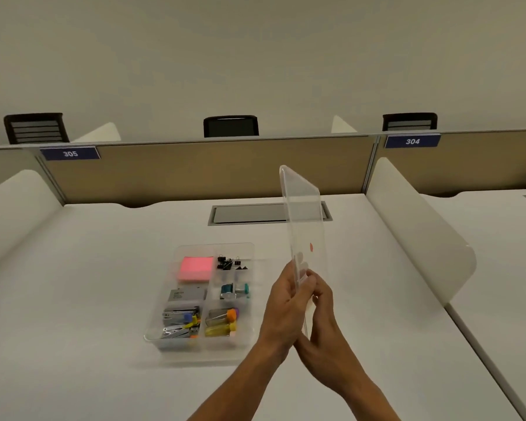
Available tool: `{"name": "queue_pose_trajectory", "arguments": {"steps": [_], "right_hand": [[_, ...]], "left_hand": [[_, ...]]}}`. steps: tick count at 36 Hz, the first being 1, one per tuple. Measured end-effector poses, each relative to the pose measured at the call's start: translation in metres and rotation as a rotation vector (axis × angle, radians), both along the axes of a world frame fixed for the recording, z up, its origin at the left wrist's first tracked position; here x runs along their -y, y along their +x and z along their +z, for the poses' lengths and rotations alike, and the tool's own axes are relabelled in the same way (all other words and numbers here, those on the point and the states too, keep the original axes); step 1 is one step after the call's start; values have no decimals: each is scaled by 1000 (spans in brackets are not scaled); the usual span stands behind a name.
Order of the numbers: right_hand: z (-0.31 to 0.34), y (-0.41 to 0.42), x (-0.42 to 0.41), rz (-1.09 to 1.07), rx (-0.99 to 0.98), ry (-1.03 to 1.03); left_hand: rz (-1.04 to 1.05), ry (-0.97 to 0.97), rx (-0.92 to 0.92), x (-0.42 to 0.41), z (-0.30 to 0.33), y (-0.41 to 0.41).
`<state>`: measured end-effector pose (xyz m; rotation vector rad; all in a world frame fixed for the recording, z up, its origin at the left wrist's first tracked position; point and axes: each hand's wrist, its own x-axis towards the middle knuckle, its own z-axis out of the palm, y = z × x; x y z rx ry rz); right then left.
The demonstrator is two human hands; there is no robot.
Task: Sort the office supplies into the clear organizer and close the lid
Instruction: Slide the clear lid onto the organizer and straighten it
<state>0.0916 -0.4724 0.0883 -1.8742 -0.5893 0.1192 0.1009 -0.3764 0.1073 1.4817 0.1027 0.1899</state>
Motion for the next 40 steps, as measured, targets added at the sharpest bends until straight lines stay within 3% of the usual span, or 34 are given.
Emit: {"name": "queue_pose_trajectory", "arguments": {"steps": [9,16,22,29,34,40], "right_hand": [[-18,5,-29,80,65,-89],[-14,19,-40,-245,216,-162],[-10,40,-40,-504,58,-225],[-7,52,-54,-338,-343,-96],[-16,47,-74,-353,-377,-149],[-36,39,-106,-375,-483,-131]], "left_hand": [[82,-41,44,-50,7,-10],[137,-105,67,-104,-5,-15],[197,-155,88,-145,-9,-26],[220,-225,78,-193,-4,-33],[331,-120,61,-227,-15,-36],[436,198,27,-262,-48,-39]]}}
